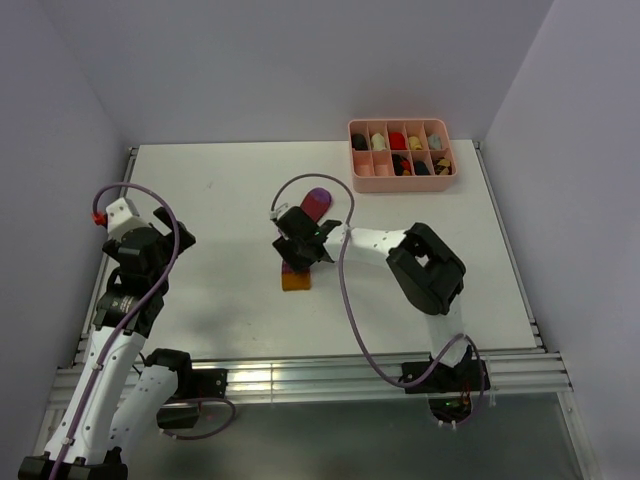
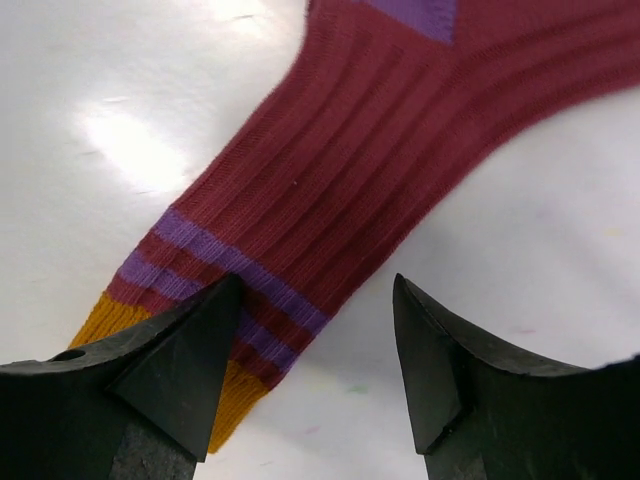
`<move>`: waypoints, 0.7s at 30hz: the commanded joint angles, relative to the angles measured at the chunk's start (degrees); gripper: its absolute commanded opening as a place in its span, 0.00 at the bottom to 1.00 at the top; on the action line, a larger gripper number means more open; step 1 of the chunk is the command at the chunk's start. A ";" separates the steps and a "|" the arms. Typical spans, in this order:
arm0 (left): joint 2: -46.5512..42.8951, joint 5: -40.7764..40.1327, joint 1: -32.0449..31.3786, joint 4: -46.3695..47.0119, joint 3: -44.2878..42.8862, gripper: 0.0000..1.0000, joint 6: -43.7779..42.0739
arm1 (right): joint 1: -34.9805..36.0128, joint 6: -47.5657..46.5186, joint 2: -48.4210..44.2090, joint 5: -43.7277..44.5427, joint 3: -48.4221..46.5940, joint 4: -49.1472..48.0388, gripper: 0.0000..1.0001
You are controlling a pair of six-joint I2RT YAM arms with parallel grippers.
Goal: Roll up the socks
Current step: Adjust the sock at the center of the board.
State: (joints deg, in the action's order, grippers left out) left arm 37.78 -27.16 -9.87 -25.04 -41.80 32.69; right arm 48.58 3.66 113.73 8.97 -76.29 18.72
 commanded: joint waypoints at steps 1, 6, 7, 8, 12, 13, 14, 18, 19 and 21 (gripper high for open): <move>0.10 0.96 0.29 1.31 -1.35 1.00 -0.87 | 5.03 8.53 1.48 2.28 -4.12 6.32 0.70; 0.28 0.97 0.29 1.22 -1.27 1.00 -0.87 | 8.20 10.76 3.78 -0.53 -11.76 7.83 0.70; 0.28 0.97 0.29 1.31 -1.27 1.00 -0.87 | 8.20 10.14 2.65 -0.71 -12.12 6.95 0.70; 0.28 0.97 0.29 1.22 -1.27 0.99 -0.78 | 8.20 9.53 1.85 -0.19 -12.56 5.38 0.70; 0.28 0.79 0.29 1.13 -1.27 0.99 -0.87 | 6.45 4.43 -0.53 -1.05 -13.44 2.73 0.70; 0.45 0.79 0.29 0.96 -1.27 0.99 -0.78 | 4.88 3.38 -0.62 -1.41 -13.62 2.38 0.70; 0.37 0.79 0.29 1.04 -1.27 0.99 -0.87 | 3.99 3.11 -0.62 -1.85 -13.71 2.11 0.70; 0.63 0.88 0.29 1.04 -1.27 0.99 -0.87 | -1.98 3.81 0.26 -7.99 -12.57 -1.30 0.70; 0.63 0.79 0.29 1.04 -1.35 0.99 -0.87 | -4.43 4.51 0.44 -10.35 -12.30 -2.01 0.70; 0.72 0.79 0.29 1.04 -1.27 0.99 -0.87 | -6.56 4.51 1.48 -10.99 -12.65 -2.72 0.70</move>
State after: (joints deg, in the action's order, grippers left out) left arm 38.30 -26.81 -9.87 -25.06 -41.80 32.58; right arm 45.65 8.05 116.11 1.39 -87.44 19.75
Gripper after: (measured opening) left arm 0.995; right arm 0.698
